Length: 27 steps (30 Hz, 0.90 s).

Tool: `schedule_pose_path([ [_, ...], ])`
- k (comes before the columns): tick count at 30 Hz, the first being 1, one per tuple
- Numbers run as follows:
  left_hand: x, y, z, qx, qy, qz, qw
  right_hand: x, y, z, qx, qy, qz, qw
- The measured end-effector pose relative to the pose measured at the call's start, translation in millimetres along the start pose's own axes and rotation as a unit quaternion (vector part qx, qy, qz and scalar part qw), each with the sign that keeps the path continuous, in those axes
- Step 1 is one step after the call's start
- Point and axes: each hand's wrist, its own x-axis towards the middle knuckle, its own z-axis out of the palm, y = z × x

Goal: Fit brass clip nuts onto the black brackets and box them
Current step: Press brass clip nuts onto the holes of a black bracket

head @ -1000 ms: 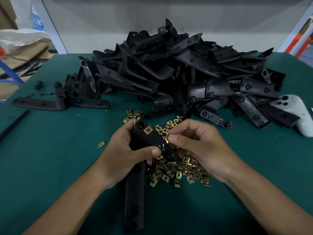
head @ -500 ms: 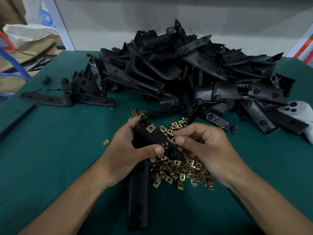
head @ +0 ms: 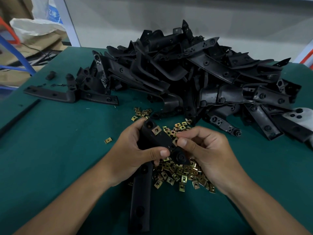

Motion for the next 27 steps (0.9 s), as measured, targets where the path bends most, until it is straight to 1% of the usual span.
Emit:
schedule_pose_path([
  [4, 0.3, 1.5, 1.2, -0.014, -0.001, 0.001, 1.000, -1.2, -1.5, -0.2, -0.019, 0.006, -0.017, 1.000],
  [8, 0.1, 2.8, 0.1, -0.023, -0.004, 0.000, 1.000, -3.0, -4.3, -0.8, -0.036, 0.002, -0.055, 0.998],
  [14, -0.4, 3.3, 0.0, -0.030, -0.024, -0.006, 0.999, -6.0, -9.3, -0.6, -0.092, -0.005, -0.094, 0.991],
  [19, -1.5, 2.5, 0.9, -0.016, 0.008, -0.001, 1.000, -7.2, -6.5, 1.3, -0.096, 0.006, -0.099, 0.990],
  [23, -1.1, 1.1, 3.1, -0.025, 0.051, 0.009, 0.998, -10.9, -4.0, 6.0, -0.096, 0.009, -0.094, 0.991],
  [27, -1.7, 1.2, 3.5, -0.030, 0.048, 0.010, 0.998, -13.8, -2.0, 8.9, -0.088, 0.005, -0.103, 0.991],
])
